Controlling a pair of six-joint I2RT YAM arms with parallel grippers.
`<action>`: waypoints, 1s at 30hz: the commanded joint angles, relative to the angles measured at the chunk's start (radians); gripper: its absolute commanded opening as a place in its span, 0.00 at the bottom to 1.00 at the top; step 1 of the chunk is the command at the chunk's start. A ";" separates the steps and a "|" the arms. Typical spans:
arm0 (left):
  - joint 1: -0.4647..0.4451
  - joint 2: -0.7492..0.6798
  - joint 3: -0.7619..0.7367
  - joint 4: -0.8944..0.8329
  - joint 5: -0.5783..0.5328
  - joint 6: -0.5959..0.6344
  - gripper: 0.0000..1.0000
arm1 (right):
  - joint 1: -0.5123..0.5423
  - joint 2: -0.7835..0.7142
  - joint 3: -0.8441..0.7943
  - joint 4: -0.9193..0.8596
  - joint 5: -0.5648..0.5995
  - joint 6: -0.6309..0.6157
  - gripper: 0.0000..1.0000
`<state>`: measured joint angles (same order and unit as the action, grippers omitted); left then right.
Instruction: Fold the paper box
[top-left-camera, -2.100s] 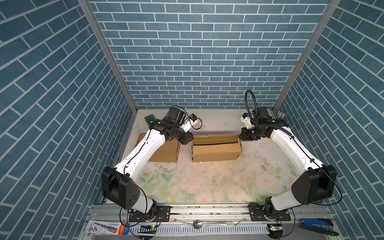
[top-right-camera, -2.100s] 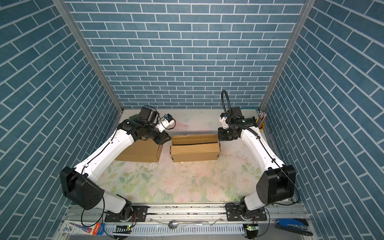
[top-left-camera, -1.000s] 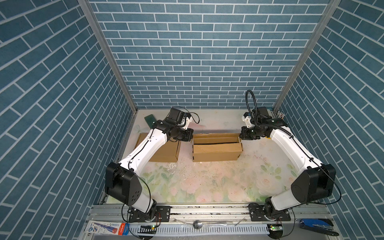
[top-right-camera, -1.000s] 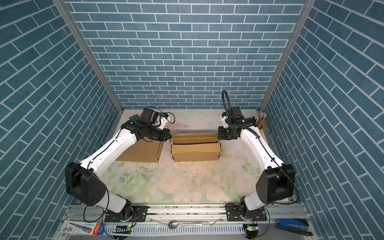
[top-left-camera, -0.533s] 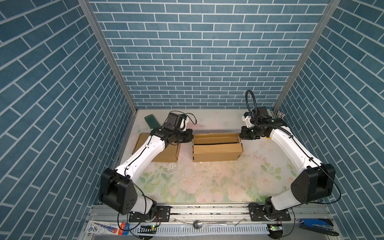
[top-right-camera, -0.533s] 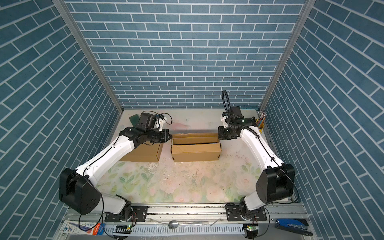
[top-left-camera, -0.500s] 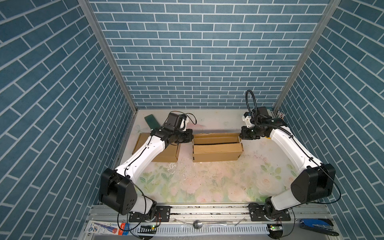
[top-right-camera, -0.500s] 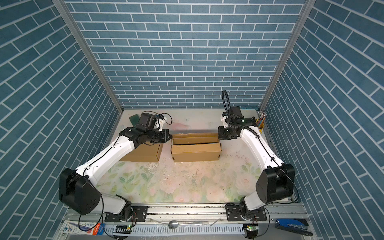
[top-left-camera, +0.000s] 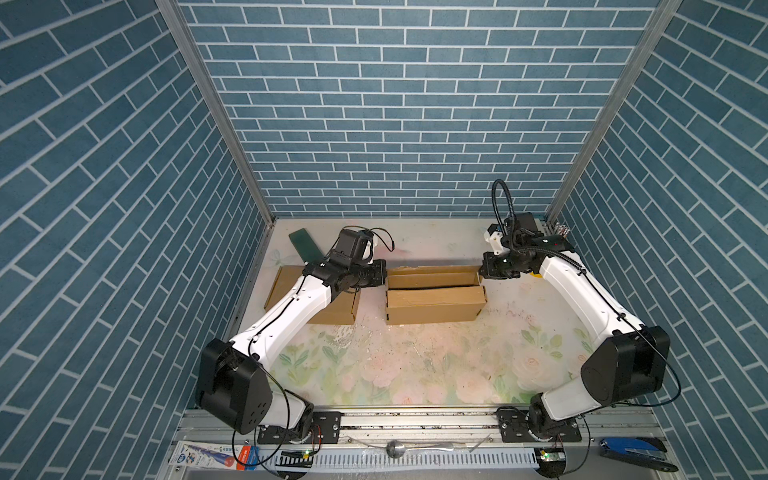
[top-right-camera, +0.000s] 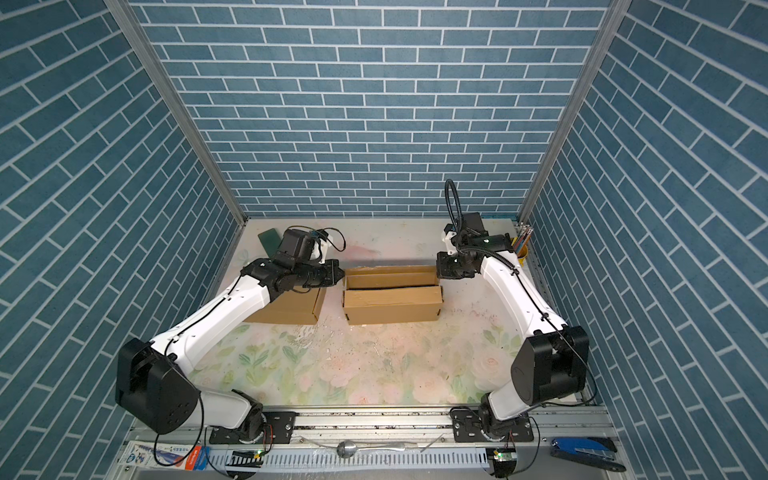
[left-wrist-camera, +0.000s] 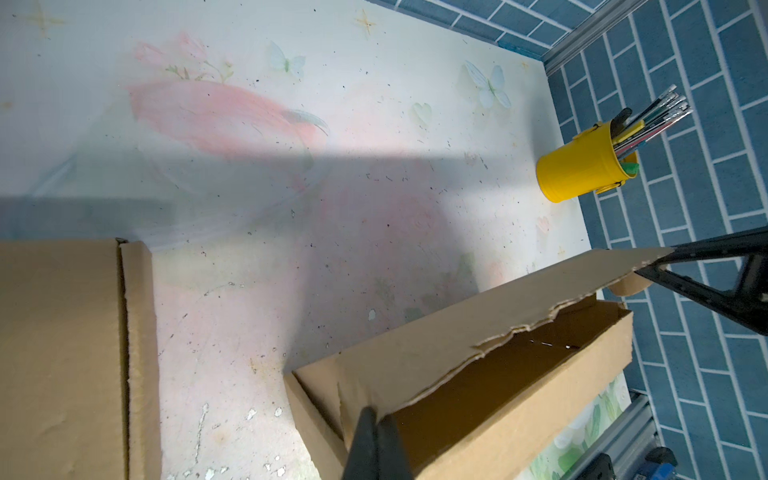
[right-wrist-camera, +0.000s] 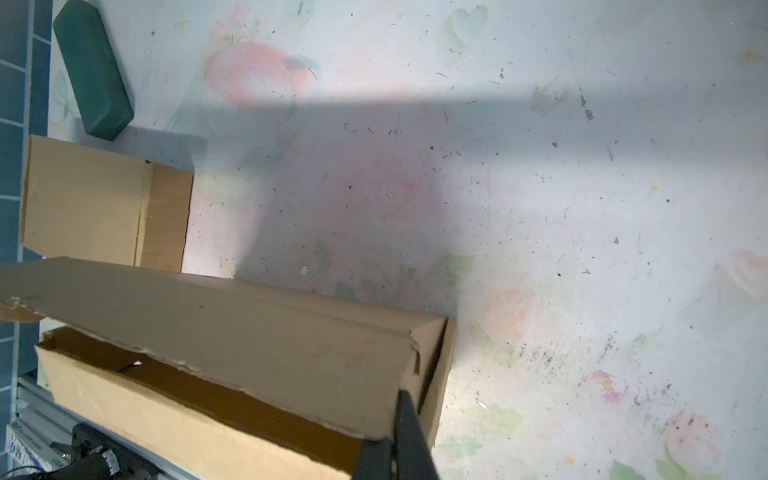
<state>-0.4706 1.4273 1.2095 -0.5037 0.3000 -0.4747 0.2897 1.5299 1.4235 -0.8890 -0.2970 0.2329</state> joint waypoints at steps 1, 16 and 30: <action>-0.013 0.017 0.015 -0.080 -0.029 0.032 0.00 | -0.012 0.028 0.041 -0.143 -0.109 -0.051 0.14; -0.014 0.033 0.034 -0.094 -0.027 0.050 0.00 | 0.019 -0.077 0.180 -0.271 0.058 -0.428 0.72; -0.014 0.053 0.046 -0.105 -0.016 0.074 0.00 | 0.402 -0.044 0.117 -0.051 0.265 -0.979 0.99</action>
<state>-0.4782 1.4532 1.2453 -0.5438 0.2749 -0.4198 0.6617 1.4578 1.5593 -1.0000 -0.0898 -0.5762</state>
